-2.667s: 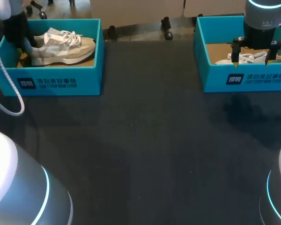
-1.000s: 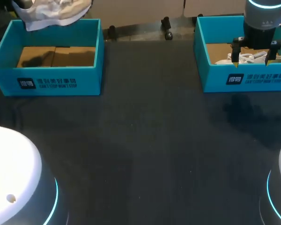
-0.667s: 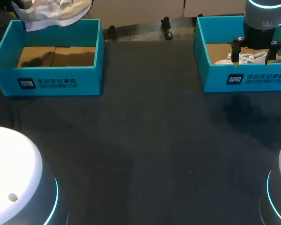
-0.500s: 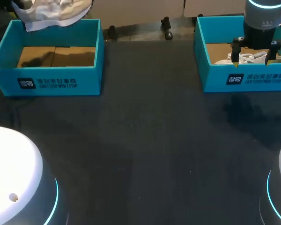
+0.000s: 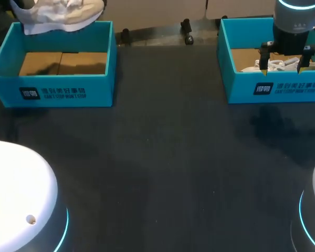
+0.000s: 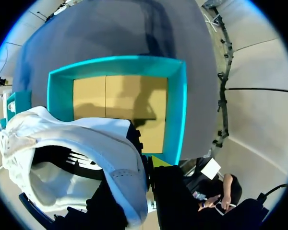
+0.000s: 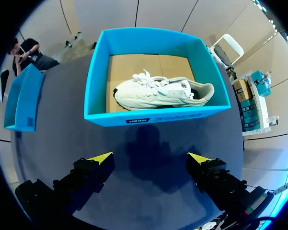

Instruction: Take the shoe out of the shoebox, open the shoe tongue, remove and reinsert the insole, then place the shoe into the shoebox

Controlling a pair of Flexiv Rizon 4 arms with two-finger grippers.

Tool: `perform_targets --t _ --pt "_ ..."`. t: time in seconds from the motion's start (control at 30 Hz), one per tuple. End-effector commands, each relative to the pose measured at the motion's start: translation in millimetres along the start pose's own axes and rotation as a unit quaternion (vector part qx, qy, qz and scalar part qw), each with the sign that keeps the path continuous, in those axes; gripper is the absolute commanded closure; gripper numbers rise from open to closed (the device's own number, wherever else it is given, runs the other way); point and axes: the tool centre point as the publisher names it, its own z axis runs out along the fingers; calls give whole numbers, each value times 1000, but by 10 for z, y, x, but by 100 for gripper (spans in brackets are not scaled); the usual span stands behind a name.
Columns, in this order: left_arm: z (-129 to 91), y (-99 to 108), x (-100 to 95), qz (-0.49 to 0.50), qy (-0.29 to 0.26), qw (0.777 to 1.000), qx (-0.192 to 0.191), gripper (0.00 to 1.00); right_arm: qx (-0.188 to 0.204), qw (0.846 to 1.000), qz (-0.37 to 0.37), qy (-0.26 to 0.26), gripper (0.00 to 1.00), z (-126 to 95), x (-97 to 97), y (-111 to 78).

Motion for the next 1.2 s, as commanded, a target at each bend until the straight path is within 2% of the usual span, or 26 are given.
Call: perform_targets --t 0.03,0.3,0.57,1.2 --pt "-126 -297 -54 0 15 1000 -16 100 -1 1000 0 1 0 5 -4 -8" --pt "-174 -597 -137 5 22 1000 -15 100 -1 1000 0 1 0 5 -4 -8" --pt "-218 -887 -316 -3 29 999 -22 100 -1 1000 0 1 0 5 -4 -8" --pt "-377 -1640 -925 34 33 999 -26 100 -1 1000 0 1 0 5 -4 -8"
